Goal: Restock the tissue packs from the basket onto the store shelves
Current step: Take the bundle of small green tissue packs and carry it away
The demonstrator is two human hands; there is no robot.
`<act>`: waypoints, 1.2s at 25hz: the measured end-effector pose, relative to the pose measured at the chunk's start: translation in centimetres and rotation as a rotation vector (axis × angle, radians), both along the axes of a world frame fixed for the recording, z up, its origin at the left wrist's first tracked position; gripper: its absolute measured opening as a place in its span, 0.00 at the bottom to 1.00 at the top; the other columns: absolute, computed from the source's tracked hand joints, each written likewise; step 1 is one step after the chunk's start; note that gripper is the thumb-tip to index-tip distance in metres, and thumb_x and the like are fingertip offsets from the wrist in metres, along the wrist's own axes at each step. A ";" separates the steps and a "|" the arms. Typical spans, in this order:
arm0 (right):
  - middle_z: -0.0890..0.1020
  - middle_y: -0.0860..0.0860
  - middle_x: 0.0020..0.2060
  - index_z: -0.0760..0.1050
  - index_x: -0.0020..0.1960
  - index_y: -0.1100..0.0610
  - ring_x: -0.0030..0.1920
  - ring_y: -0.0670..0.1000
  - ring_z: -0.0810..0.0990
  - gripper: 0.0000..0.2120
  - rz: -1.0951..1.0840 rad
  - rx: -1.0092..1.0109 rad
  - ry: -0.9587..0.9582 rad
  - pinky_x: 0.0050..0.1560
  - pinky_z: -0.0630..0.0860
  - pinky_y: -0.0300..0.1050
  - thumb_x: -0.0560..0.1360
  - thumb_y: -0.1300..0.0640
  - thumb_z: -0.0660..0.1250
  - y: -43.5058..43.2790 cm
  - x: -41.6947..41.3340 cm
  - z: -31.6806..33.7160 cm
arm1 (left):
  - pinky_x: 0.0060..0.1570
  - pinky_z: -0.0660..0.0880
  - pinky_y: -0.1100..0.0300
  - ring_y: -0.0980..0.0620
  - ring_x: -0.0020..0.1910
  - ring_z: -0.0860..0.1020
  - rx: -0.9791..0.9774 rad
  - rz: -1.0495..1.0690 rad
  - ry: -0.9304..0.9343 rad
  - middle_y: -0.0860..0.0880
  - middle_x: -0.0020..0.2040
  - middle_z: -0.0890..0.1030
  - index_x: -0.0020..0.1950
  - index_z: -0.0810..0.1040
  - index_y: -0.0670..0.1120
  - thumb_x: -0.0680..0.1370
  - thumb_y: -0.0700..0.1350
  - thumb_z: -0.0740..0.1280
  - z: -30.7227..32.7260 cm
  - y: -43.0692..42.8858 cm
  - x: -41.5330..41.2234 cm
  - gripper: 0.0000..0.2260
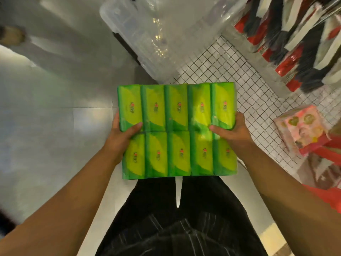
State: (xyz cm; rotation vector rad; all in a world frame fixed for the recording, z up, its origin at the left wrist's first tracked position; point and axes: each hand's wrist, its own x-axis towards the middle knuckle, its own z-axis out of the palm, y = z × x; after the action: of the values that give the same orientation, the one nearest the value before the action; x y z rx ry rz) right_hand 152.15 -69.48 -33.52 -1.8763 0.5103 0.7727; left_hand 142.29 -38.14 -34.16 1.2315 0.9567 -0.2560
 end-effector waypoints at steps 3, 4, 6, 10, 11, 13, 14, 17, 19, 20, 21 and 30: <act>0.76 0.48 0.58 0.61 0.64 0.46 0.57 0.49 0.78 0.37 0.194 0.045 -0.098 0.56 0.78 0.52 0.64 0.53 0.80 2.5 2.0 3.8 | 0.44 0.81 0.52 0.51 0.53 0.82 0.029 0.127 -0.064 0.52 0.58 0.81 0.68 0.67 0.58 0.69 0.44 0.72 4.3 0.8 -2.3 0.30; 0.76 0.48 0.59 0.60 0.65 0.46 0.57 0.48 0.78 0.37 0.267 0.057 -0.127 0.53 0.78 0.48 0.65 0.53 0.80 3.5 2.7 5.2 | 0.44 0.81 0.53 0.52 0.53 0.82 0.056 0.159 -0.077 0.53 0.57 0.81 0.66 0.68 0.60 0.69 0.46 0.73 5.6 1.0 -3.2 0.28; 0.75 0.46 0.57 0.60 0.69 0.49 0.54 0.43 0.77 0.39 0.435 0.083 -0.173 0.47 0.75 0.38 0.65 0.54 0.80 5.8 4.2 8.1 | 0.44 0.81 0.55 0.53 0.52 0.82 0.113 0.269 -0.111 0.55 0.55 0.82 0.64 0.69 0.62 0.69 0.48 0.73 8.5 1.2 -5.6 0.27; 0.75 0.42 0.52 0.61 0.68 0.51 0.49 0.37 0.74 0.38 0.728 0.204 -0.235 0.43 0.74 0.32 0.65 0.57 0.79 12.1 4.9 13.4 | 0.39 0.80 0.56 0.54 0.49 0.83 0.186 0.606 -0.150 0.55 0.53 0.83 0.70 0.67 0.58 0.71 0.44 0.72 12.7 0.4 -11.9 0.29; 0.74 0.42 0.52 0.61 0.68 0.50 0.47 0.36 0.74 0.38 0.779 0.217 -0.232 0.43 0.74 0.32 0.66 0.58 0.79 13.5 4.6 14.2 | 0.38 0.80 0.56 0.54 0.47 0.83 0.191 0.666 -0.157 0.55 0.52 0.83 0.70 0.66 0.57 0.72 0.44 0.72 13.6 0.0 -13.4 0.29; 0.74 0.43 0.52 0.59 0.71 0.51 0.46 0.36 0.73 0.40 0.882 0.248 -0.237 0.42 0.74 0.33 0.67 0.57 0.78 16.3 3.0 15.6 | 0.41 0.81 0.55 0.53 0.49 0.83 0.220 0.756 -0.161 0.54 0.54 0.83 0.71 0.65 0.57 0.69 0.45 0.73 15.1 -0.7 -16.8 0.33; 0.74 0.44 0.53 0.59 0.72 0.51 0.45 0.36 0.73 0.40 0.955 0.259 -0.239 0.40 0.73 0.32 0.68 0.57 0.78 17.9 1.8 16.3 | 0.42 0.81 0.54 0.52 0.50 0.83 0.237 0.812 -0.164 0.53 0.56 0.83 0.72 0.65 0.57 0.68 0.46 0.73 15.9 -1.0 -18.9 0.35; 0.74 0.44 0.52 0.62 0.67 0.50 0.46 0.39 0.74 0.35 1.128 0.313 -0.265 0.40 0.71 0.35 0.67 0.56 0.78 22.8 -2.5 18.4 | 0.45 0.80 0.53 0.51 0.54 0.82 0.285 0.995 -0.150 0.50 0.60 0.81 0.74 0.62 0.57 0.66 0.46 0.77 17.5 -2.1 -25.3 0.40; 0.75 0.41 0.49 0.64 0.64 0.50 0.47 0.39 0.75 0.33 1.240 0.360 -0.269 0.42 0.73 0.37 0.66 0.57 0.79 25.9 -6.0 19.5 | 0.51 0.79 0.50 0.49 0.56 0.81 0.333 1.102 -0.150 0.50 0.61 0.81 0.74 0.62 0.57 0.65 0.48 0.79 18.3 -2.7 -29.2 0.42; 0.75 0.41 0.49 0.65 0.63 0.50 0.48 0.40 0.76 0.33 1.287 0.383 -0.275 0.45 0.74 0.39 0.66 0.59 0.79 27.3 -7.7 20.1 | 0.51 0.79 0.50 0.50 0.56 0.81 0.357 1.144 -0.153 0.51 0.61 0.81 0.74 0.63 0.57 0.64 0.49 0.79 18.7 -3.0 -31.0 0.42; 0.76 0.42 0.50 0.65 0.63 0.51 0.49 0.44 0.77 0.33 1.341 0.403 -0.288 0.47 0.75 0.41 0.66 0.61 0.79 29.0 -9.9 20.4 | 0.50 0.79 0.51 0.50 0.55 0.82 0.380 1.199 -0.156 0.52 0.59 0.81 0.74 0.63 0.57 0.64 0.49 0.78 19.2 -3.3 -33.1 0.41; 0.76 0.51 0.55 0.65 0.69 0.57 0.53 0.49 0.75 0.37 1.746 0.493 -0.402 0.44 0.68 0.34 0.66 0.59 0.79 41.1 -33.8 23.8 | 0.41 0.81 0.56 0.53 0.49 0.83 0.494 1.618 -0.152 0.51 0.57 0.82 0.72 0.65 0.55 0.67 0.46 0.75 22.5 -4.2 -53.5 0.35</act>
State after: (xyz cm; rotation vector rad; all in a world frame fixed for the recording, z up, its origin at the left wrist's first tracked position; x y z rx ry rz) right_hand 118.31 -28.40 -9.71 -1.5500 -1.6592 1.2957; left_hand 88.75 -42.34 -11.67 0.5414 1.6228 1.3771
